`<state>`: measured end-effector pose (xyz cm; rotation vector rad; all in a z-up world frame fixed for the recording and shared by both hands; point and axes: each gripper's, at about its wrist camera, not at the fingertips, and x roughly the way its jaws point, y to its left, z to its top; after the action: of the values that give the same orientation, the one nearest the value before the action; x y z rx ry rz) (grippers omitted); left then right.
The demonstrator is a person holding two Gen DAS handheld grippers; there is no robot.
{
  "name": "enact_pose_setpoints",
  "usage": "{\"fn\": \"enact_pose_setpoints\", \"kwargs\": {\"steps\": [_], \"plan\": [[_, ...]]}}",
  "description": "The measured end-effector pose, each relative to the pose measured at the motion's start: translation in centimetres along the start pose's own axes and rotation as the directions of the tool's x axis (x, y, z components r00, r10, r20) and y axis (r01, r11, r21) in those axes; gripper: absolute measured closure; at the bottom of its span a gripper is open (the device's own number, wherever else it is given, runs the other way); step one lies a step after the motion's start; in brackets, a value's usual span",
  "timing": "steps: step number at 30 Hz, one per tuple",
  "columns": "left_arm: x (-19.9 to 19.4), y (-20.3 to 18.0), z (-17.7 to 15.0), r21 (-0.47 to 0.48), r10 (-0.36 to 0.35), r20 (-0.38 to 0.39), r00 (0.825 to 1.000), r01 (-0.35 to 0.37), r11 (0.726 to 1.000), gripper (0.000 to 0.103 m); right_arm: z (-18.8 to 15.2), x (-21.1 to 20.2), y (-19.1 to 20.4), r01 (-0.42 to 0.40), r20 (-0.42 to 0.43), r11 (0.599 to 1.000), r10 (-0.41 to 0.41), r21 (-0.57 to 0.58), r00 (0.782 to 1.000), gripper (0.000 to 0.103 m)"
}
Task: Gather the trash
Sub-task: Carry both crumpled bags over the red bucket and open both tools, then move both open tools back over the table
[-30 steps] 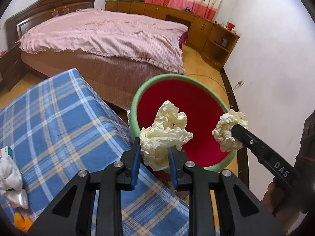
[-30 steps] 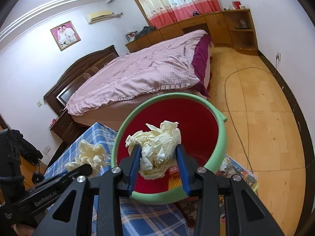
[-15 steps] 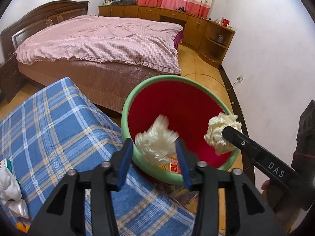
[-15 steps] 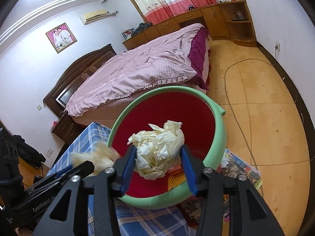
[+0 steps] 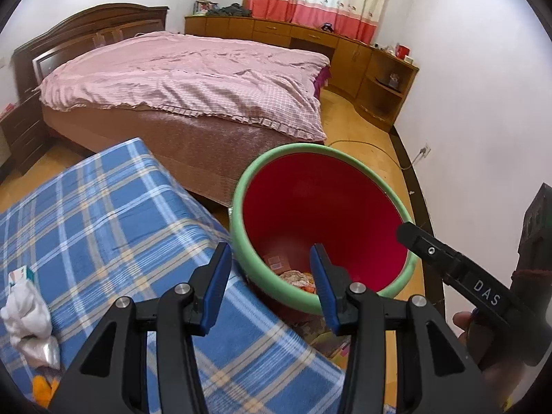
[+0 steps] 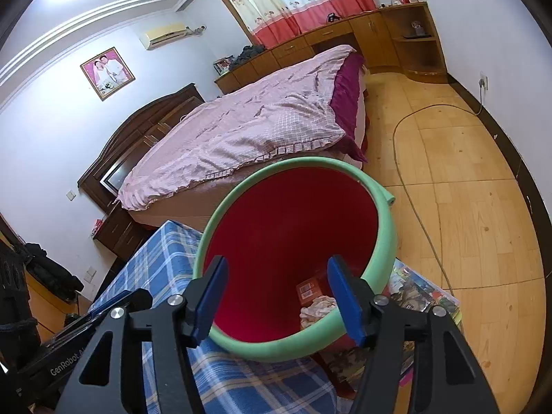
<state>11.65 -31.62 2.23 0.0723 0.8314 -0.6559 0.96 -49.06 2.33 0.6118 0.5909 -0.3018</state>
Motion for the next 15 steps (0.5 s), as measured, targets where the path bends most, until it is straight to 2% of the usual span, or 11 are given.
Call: {"fn": "enact_pose_setpoints", "kwargs": {"steps": [9,15], "plan": [[-4.3,2.2,-1.4,-0.052,0.045,0.039,0.998,-0.043,0.998,0.055,-1.1,-2.7,2.3,-0.026,0.018,0.999,0.026,-0.023,0.999,0.03],[-8.1,5.0,-2.8,-0.108,0.109,0.051,0.993,-0.103,0.989,0.055,-2.5,-3.8,4.3,-0.055,-0.009,0.997,0.054,-0.047,0.998,0.03]]}}
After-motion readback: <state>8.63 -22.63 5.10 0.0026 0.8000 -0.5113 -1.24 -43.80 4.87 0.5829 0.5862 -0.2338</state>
